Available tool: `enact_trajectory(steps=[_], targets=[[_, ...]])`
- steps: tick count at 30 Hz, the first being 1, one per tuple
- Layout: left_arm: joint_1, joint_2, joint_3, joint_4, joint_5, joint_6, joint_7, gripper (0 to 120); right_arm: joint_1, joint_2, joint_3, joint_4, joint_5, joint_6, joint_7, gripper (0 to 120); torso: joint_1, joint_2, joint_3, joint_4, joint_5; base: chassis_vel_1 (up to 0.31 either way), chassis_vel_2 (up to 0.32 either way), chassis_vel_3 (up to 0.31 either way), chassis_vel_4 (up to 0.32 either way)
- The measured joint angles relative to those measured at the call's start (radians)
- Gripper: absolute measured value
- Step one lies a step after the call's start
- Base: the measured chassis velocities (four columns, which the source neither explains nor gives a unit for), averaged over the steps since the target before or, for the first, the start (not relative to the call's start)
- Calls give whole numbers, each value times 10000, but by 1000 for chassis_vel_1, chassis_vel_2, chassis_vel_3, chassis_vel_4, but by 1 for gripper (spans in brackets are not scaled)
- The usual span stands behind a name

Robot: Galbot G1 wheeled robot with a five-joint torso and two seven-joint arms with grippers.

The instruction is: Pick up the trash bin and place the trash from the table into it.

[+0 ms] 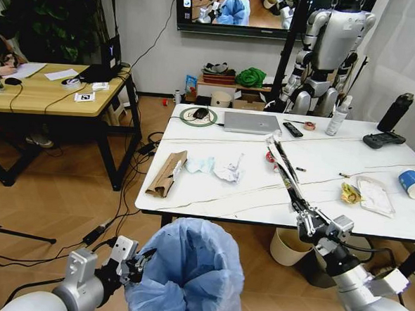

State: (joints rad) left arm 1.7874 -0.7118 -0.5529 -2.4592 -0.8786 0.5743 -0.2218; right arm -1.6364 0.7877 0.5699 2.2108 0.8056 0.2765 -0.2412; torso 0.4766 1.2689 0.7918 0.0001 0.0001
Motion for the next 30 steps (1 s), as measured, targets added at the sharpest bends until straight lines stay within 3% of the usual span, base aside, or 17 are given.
enact_trajectory(steps=[8,20,30], targets=[[195,-274,-317,-12,-28,116,-14,0,784,-1435,-920,102,1201,-163,-385,0,0,0,0,-2,0,0,0,0,0],[662,-422,-528,-258,46,186,1,0,1534,-2405,-3302,477,1315,-396,-450,0,0,1,0,-2,-2,0,0,0,0],[766,-525,-667,-405,73,203,46,0,2153,-2686,-4677,704,1289,-615,-732,0,0,1,0,-3,-3,0,0,0,0]])
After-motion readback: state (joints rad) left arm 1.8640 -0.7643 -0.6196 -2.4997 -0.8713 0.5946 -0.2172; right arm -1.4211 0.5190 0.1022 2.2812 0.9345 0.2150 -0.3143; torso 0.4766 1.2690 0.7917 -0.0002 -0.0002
